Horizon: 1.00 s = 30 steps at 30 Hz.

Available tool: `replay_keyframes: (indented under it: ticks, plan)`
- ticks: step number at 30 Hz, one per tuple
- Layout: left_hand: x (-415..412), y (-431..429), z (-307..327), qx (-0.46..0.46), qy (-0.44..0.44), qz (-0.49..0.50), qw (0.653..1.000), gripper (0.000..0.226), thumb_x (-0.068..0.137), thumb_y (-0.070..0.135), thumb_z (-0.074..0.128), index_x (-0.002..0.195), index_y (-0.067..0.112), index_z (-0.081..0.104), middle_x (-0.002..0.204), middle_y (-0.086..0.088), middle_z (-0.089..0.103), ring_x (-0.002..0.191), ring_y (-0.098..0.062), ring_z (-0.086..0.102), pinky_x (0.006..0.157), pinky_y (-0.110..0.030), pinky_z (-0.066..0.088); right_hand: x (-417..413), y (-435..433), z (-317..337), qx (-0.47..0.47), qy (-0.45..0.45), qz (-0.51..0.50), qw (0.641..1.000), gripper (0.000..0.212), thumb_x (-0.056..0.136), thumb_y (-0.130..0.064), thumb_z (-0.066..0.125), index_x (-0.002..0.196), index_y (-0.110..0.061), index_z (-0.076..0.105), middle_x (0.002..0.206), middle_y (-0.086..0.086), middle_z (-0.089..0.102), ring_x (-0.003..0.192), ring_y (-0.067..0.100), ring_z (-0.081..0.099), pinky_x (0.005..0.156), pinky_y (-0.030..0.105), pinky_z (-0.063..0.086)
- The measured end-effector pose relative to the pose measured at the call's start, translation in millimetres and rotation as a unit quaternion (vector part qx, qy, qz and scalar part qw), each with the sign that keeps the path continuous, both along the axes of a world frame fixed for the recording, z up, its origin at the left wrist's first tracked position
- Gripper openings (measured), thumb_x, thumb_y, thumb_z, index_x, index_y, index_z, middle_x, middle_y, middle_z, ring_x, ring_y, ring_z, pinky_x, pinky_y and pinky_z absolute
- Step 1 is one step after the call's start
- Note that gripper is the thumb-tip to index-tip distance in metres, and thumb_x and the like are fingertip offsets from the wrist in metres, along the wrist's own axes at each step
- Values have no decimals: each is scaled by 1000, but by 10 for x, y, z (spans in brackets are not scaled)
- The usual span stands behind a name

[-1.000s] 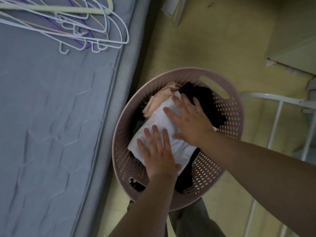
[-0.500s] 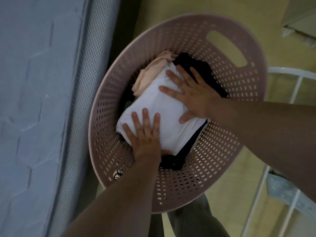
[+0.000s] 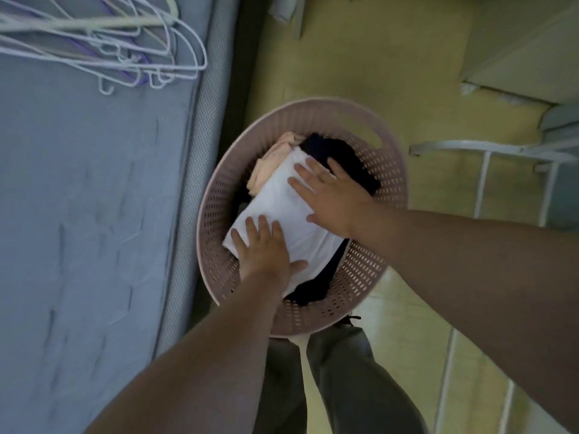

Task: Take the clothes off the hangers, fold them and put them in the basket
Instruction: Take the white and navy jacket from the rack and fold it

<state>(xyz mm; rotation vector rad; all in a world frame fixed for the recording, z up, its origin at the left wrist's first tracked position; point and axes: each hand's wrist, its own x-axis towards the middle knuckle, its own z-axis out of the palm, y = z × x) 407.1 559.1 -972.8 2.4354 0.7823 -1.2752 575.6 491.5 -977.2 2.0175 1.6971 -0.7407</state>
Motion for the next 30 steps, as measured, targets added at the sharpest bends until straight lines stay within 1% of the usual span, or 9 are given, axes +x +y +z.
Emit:
replay_keyframes:
  ticks: [2, 3, 6, 8, 10, 15, 19, 24, 30]
  plan:
    - [2, 58, 432, 4, -55, 30, 998, 61, 99, 51, 40, 145, 12, 32, 150, -14, 35, 141, -33, 27, 116, -51, 21, -162, -88, 392, -25, 32, -56, 998, 63, 107, -31, 30, 158, -10, -1, 165, 10, -7, 152, 28, -7, 122, 48, -1]
    - [22, 89, 668, -2, -74, 47, 996, 47, 100, 43, 41, 137, 14, 41, 140, -11, 46, 131, -30, 39, 109, -45, 32, -213, -149, 604, -27, 49, -96, 994, 59, 107, -22, 30, 157, -9, 2, 166, 9, -2, 152, 27, -3, 122, 45, 2]
    - [-17, 144, 1438, -61, -72, 115, 989, 38, 101, 34, 40, 133, 15, 49, 132, -9, 54, 118, -29, 52, 98, -41, 45, -423, -329, 1352, -12, 87, -187, 978, 57, 100, -9, 38, 154, -7, 19, 159, 12, 25, 145, 29, 24, 115, 42, 25]
    - [-160, 115, 2091, -89, -65, 130, 985, 35, 102, 31, 41, 130, 14, 52, 126, -10, 58, 109, -28, 57, 88, -38, 50, -622, -480, 1997, -17, 111, -233, 966, 56, 95, -10, 45, 149, -12, 30, 137, 10, 51, 122, 29, 48, 90, 37, 43]
    - [-287, 94, 2732, -74, -87, 130, 985, 29, 101, 28, 42, 122, 16, 57, 113, -7, 63, 95, -24, 60, 73, -33, 49, -804, -607, 2602, -21, 134, -312, 940, 58, 98, -12, 46, 152, -19, 27, 124, 10, 60, 109, 29, 57, 78, 33, 46]
    - [-601, 59, 4000, -43, -149, 164, 974, 29, 97, 26, 39, 108, 19, 64, 102, -5, 67, 80, -22, 54, 66, -30, 42, -1229, -872, 3740, 57, 219, -494, 839, 35, 106, -22, 35, 137, -17, 53, 133, 8, 59, 118, 28, 55, 93, 33, 47]
    - [-811, 165, 4707, -32, -223, 142, 964, 24, 95, 25, 47, 100, 17, 69, 98, -9, 70, 90, -30, 64, 74, -30, 47, -1543, -878, 4456, 114, 232, -559, 788, 29, 105, -19, 36, 113, -12, 63, 114, 8, 68, 106, 28, 62, 92, 41, 51]
    - [-1109, 447, 5203, -25, -305, 79, 949, 15, 90, 28, 56, 75, 28, 58, 95, -6, 73, 94, -30, 66, 77, -33, 53, -2066, -896, 5104, 200, 220, -629, 718, 29, 103, -27, 40, 108, -17, 66, 104, 6, 71, 96, 27, 64, 88, 41, 52]
    - [-1328, 567, 5893, -3, -370, 6, 929, 15, 91, 27, 56, 77, 27, 61, 89, 2, 73, 89, -23, 67, 72, -28, 48, -2583, -968, 5674, 269, 210, -659, 670, 29, 100, -21, 39, 98, -16, 67, 100, 3, 72, 93, 26, 66, 85, 41, 55]
